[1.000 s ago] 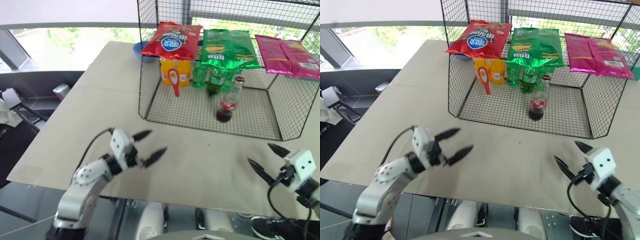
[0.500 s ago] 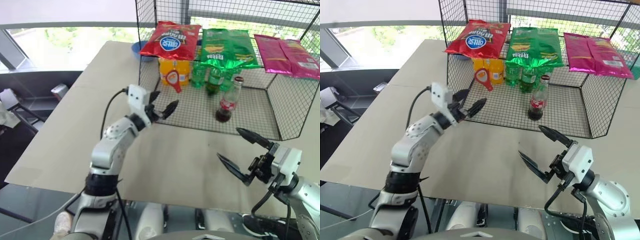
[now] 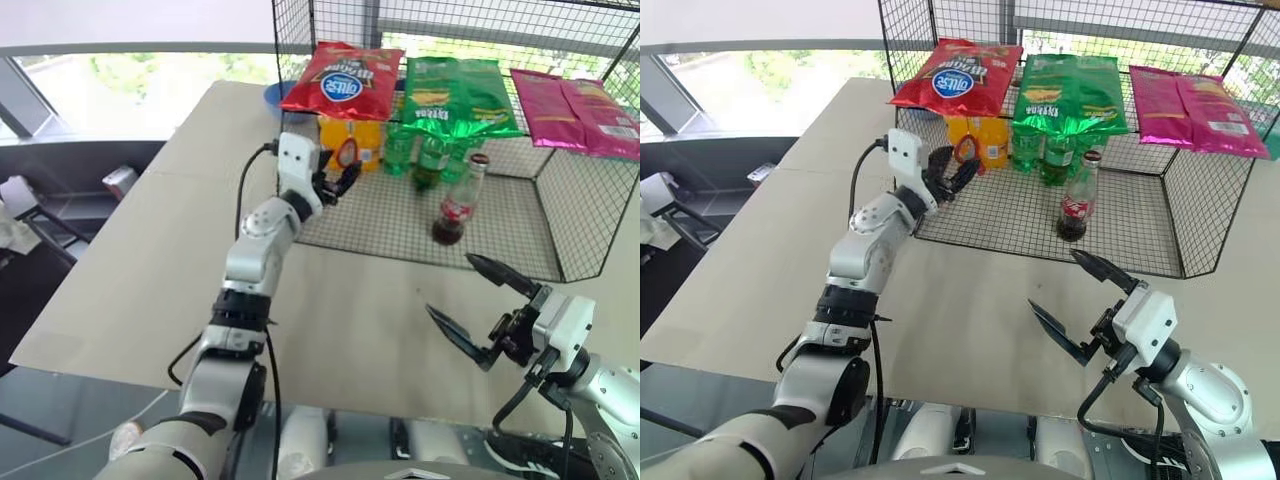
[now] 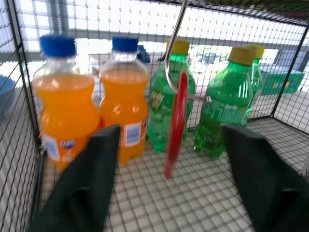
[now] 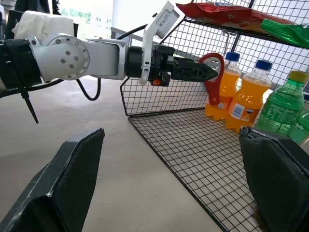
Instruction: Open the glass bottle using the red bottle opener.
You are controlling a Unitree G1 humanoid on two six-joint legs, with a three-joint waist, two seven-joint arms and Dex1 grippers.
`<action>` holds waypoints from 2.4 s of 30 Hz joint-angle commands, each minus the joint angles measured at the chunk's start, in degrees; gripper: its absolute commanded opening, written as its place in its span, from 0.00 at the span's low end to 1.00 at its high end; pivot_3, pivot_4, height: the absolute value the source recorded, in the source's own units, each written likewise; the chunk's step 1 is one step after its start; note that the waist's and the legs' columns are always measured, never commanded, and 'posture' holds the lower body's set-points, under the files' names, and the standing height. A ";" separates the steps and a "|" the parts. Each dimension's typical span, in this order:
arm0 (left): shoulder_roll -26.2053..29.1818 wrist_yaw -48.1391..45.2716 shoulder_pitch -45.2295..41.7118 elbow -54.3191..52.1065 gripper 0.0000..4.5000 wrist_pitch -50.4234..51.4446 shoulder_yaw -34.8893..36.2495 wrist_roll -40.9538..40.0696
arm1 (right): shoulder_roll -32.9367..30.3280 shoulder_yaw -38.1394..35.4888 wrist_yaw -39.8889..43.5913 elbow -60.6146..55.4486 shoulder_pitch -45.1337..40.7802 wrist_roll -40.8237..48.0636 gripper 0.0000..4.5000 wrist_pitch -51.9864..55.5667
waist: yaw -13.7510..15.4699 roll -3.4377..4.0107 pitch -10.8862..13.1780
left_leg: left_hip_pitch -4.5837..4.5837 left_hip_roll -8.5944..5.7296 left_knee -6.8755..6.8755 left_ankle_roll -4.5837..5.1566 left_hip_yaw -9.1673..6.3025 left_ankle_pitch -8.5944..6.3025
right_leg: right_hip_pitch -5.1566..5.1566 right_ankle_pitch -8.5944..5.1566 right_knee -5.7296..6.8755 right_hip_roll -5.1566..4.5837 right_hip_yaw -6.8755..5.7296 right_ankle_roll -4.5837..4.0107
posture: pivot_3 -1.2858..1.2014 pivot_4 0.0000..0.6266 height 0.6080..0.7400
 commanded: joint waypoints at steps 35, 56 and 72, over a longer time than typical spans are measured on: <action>8.45 -25.40 12.06 -31.09 0.03 36.67 6.09 -41.16 | -1.86 3.81 -9.29 0.11 -22.27 20.58 1.00 35.04 | -0.71 -0.06 0.05 | 0.06 0.16 0.10 -0.02 -0.03 0.02 | 0.00 0.01 0.22 -0.05 0.02 0.00 | 0.52 0.24 1.00; 13.45 -29.15 16.17 -38.55 0.00 35.52 2.94 -42.43 | -3.21 0.63 -11.49 3.87 -35.80 47.36 0.01 48.27 | -0.15 -0.07 0.07 | 0.00 0.12 0.06 0.01 -0.04 0.01 | -0.02 0.00 0.12 -0.05 0.02 -0.02 | 0.52 0.24 1.00; 17.54 -33.92 15.23 -36.10 0.66 34.92 1.40 -41.27 | -2.91 -4.84 -17.49 3.70 -30.96 50.94 0.00 46.14 | 0.01 -0.08 0.09 | -0.04 0.11 0.04 0.01 -0.04 0.00 | -0.03 0.00 0.07 -0.06 0.01 -0.02 | 0.52 0.24 1.00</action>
